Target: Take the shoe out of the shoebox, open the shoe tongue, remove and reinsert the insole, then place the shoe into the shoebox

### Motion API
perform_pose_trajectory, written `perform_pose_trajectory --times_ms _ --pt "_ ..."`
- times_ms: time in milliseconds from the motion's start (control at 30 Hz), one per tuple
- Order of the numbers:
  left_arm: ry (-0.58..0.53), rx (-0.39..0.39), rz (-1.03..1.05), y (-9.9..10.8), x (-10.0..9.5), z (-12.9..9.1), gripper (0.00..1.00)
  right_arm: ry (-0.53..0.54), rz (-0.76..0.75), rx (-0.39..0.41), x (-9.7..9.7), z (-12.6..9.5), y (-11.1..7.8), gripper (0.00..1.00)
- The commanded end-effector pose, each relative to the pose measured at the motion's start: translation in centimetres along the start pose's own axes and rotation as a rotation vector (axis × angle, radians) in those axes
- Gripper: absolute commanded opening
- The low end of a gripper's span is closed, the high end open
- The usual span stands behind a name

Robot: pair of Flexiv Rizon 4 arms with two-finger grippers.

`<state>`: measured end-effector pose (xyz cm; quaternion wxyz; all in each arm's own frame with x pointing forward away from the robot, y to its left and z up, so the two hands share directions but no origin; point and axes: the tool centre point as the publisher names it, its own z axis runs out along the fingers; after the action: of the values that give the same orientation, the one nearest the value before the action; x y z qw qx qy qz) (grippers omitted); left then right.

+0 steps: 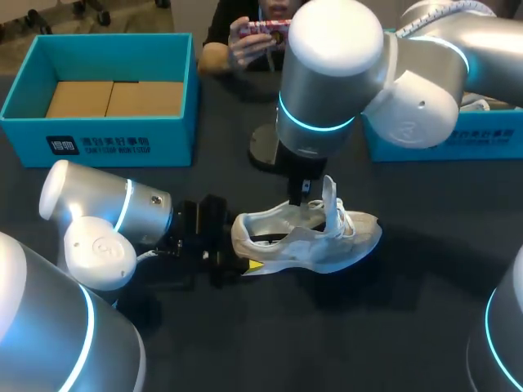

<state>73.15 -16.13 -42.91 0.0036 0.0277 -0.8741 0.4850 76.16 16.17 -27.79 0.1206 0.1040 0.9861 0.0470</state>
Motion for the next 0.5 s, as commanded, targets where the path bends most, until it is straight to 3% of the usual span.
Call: perform_pose_trajectory --times_ms 33,167,233,500 --pt "-0.001 -0.003 0.0 1.0 -0.2 0.5 0.0 -0.001 0.001 -0.001 0.0 0.1 0.0 0.0" --pt "-0.001 -0.003 0.0 1.0 -0.2 0.5 0.0 -0.001 0.001 -0.001 0.0 0.1 0.0 0.0" --pt "-0.001 -0.003 0.0 1.0 -0.2 0.5 0.0 0.02 -0.101 0.031 0.4 0.6 0.1 0.0" --pt "-0.001 -0.003 0.0 1.0 -0.2 0.5 0.0 0.07 -0.2 0.086 1.6 1.9 -0.1 0.0"
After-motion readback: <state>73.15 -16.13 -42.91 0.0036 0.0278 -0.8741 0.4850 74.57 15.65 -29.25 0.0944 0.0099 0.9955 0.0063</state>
